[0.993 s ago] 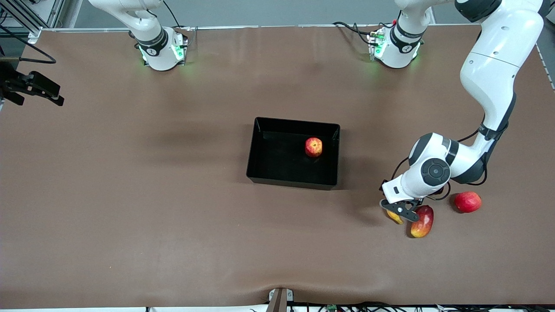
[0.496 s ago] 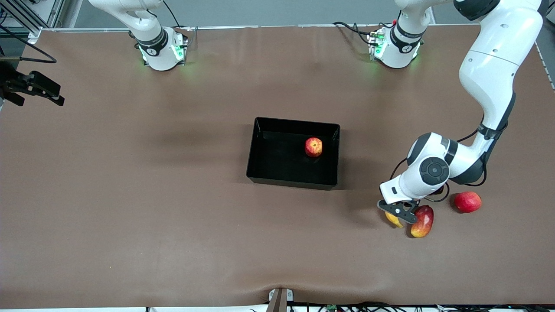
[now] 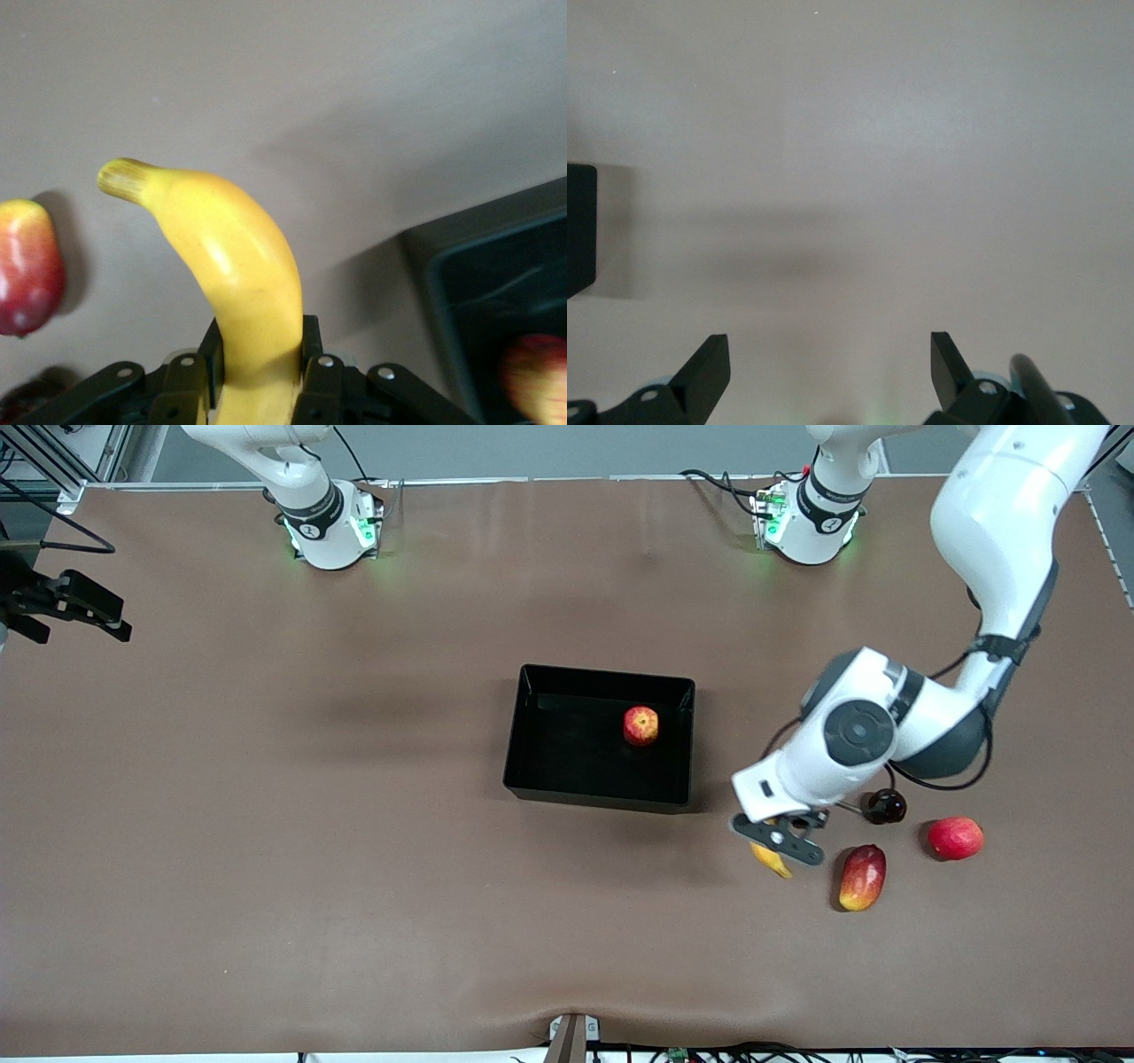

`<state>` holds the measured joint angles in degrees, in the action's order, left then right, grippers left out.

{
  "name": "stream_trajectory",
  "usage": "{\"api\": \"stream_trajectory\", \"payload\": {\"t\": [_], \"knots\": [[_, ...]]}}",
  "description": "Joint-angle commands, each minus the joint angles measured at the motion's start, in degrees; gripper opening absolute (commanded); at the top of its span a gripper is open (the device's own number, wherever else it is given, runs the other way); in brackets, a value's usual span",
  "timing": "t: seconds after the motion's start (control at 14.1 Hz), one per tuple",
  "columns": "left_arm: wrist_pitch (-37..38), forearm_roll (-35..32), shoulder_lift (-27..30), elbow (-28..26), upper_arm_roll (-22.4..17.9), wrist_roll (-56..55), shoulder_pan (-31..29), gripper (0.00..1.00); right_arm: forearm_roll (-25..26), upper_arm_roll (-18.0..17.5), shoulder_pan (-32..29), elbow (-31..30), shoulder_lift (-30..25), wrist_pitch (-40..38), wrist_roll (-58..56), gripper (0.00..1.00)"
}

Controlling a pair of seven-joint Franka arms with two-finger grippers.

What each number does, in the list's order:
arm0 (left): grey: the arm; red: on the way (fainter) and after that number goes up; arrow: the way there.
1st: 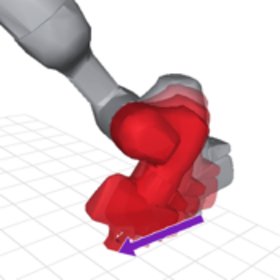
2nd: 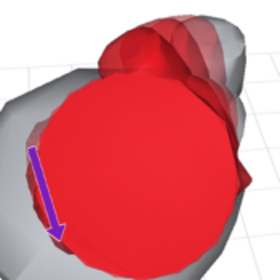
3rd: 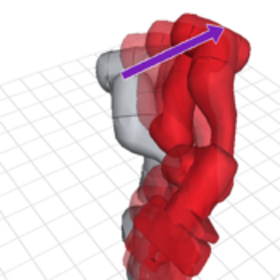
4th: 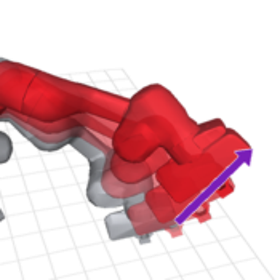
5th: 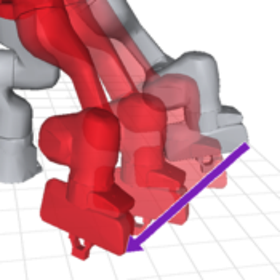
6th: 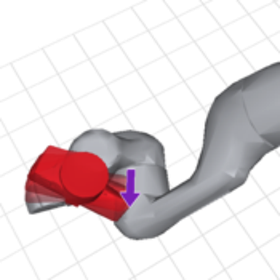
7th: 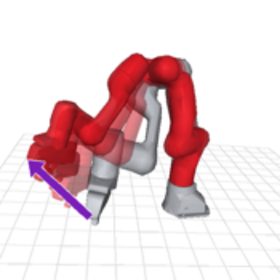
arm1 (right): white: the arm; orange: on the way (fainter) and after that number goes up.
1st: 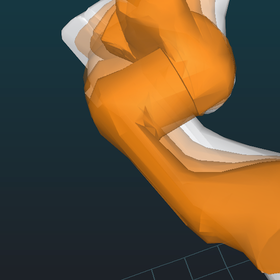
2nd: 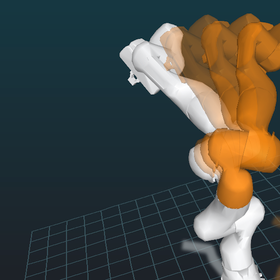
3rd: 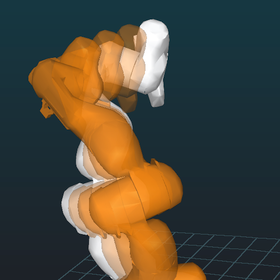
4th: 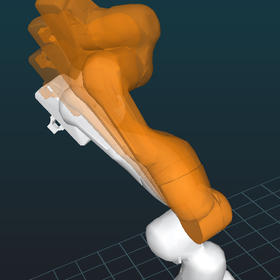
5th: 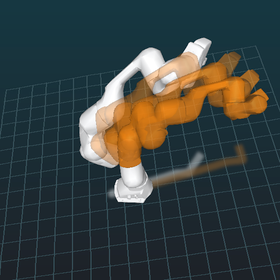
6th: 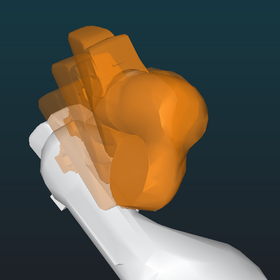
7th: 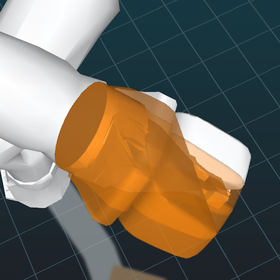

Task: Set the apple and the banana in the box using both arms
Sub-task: 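Carry the banana with the left gripper and lower it into the tray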

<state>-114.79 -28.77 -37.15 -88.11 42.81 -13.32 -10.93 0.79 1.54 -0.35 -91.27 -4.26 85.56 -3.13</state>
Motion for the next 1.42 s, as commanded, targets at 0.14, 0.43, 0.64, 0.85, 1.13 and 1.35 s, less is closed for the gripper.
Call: {"api": "stream_trajectory", "payload": {"t": [0.14,0.43,0.64,0.85,1.13,1.35], "knots": [[4.8,1.2,-0.5,3.4,-0.4,-14.4,12.0,0.0,-0.9,-0.1,-0.7,-0.2,-0.2,0.3,-1.0,1.0],[4.9,1.1,-2.0,3.4,-0.5,-25.0,19.1,0.0,-0.9,-0.1,-0.7,-0.2,-0.2,0.1,-1.0,1.0],[4.4,1.1,-3.1,3.5,-0.7,-30.7,22.3,0.0,-0.9,-0.1,-0.7,-0.2,-0.2,0.1,-1.0,1.0],[3.9,1.1,-4.9,4.7,-0.8,-31.7,24.3,0.0,-0.9,0.0,-0.7,-0.2,-0.2,0.1,-1.0,1.0],[-0.2,1.0,-7.5,6.4,-3.3,-36.2,28.3,0.0,-0.9,0.0,-0.7,-0.2,-0.1,0.0,-1.0,1.0],[-3.1,1.3,-7.8,7.8,-10.5,-37.0,35.1,0.0,-0.9,0.0,-0.8,-0.2,-0.1,0.0,-1.0,1.0]]}}
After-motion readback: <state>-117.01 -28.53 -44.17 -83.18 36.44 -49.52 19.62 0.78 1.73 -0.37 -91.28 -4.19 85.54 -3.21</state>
